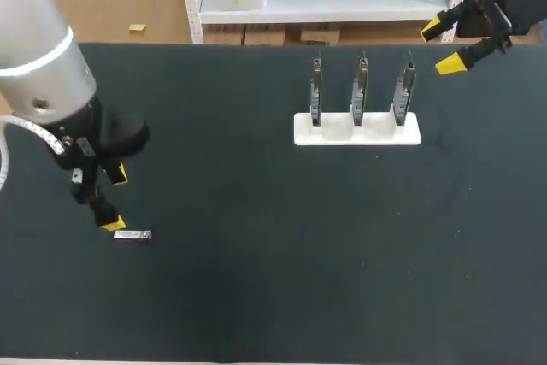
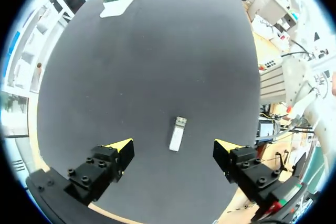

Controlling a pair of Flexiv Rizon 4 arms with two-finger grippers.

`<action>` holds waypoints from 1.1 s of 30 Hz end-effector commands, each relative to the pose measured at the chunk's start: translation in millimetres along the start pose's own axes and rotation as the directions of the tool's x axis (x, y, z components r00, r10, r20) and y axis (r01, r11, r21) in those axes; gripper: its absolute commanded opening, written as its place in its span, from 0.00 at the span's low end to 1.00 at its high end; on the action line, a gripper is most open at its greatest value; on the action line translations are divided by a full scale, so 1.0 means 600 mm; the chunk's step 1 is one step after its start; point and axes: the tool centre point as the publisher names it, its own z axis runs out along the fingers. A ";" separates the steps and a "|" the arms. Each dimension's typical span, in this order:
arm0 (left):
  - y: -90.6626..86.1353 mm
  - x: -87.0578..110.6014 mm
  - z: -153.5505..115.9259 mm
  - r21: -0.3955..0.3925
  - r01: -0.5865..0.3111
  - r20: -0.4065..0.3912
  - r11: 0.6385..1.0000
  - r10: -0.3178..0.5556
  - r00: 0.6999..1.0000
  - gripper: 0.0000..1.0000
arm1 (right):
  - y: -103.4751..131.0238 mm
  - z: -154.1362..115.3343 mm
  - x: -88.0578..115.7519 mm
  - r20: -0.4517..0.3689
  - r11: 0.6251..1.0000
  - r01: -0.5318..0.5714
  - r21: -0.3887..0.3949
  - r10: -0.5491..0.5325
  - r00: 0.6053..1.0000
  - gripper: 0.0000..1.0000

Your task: Pick up the optical module with the left hand, and insert it into the network port with the right hand.

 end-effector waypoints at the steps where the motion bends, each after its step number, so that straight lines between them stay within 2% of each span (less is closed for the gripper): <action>1: -0.012 0.002 0.011 -0.032 -0.002 -0.014 0.999 0.001 1.000 1.00 | 0.003 0.001 -0.001 -0.001 1.000 0.000 0.005 0.000 1.000 1.00; 6: -0.018 0.009 0.024 -0.034 -0.028 -0.081 0.999 0.025 0.996 1.00 | 0.003 0.001 -0.001 -0.001 1.000 0.000 0.005 0.000 1.000 1.00; 10: -0.021 0.006 0.038 -0.022 -0.044 -0.097 0.999 0.042 0.994 1.00 | 0.003 0.001 -0.001 -0.001 1.000 0.000 0.005 0.000 1.000 1.00; 22: -0.022 0.017 0.060 -0.019 -0.039 -0.114 0.999 0.037 0.993 1.00 | 0.003 0.001 -0.001 -0.001 1.000 0.000 0.005 0.000 1.000 1.00; 33: -0.030 0.029 0.080 -0.018 0.010 -0.103 1.000 -0.012 0.995 1.00 | 0.003 0.001 -0.001 -0.001 1.000 0.000 0.005 0.000 1.000 1.00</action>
